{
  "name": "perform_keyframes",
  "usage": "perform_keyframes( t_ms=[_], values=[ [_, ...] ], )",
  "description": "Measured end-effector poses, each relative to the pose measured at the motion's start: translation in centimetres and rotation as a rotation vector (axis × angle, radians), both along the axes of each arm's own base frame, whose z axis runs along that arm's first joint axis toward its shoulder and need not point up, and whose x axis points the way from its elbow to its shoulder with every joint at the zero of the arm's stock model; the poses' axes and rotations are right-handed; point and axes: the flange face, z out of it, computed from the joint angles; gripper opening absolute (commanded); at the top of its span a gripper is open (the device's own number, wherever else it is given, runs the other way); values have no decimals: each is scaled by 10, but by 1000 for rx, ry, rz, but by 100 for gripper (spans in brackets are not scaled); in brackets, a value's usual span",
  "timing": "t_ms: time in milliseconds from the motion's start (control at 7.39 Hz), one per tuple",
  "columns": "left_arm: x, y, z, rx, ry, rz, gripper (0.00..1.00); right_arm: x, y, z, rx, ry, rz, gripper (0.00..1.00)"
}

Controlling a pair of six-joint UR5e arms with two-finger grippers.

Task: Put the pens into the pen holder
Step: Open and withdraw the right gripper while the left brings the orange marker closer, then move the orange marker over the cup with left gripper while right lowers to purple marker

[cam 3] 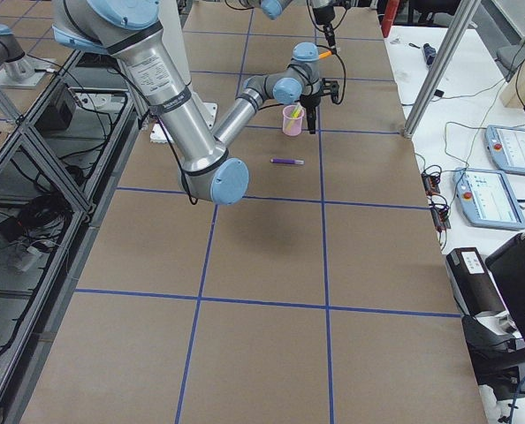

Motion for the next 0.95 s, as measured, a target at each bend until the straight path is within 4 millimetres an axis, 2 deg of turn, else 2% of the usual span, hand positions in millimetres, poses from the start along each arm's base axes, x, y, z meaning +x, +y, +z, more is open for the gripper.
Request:
perform_keyframes(
  t_ms=[135,406,812,948],
  values=[
    [14,16,-8,23,2,-66,0,7,-6,13,-31,33,-32,100],
    [45,43,-12,54,-6,-190,0,9,-17,34,-95,51,-63,100],
    [112,99,-14,94,-12,-263,0,2,-22,57,-148,66,-85,100],
    [128,108,-19,102,-14,-268,0,2,-21,63,-157,60,-95,100]
  ],
)
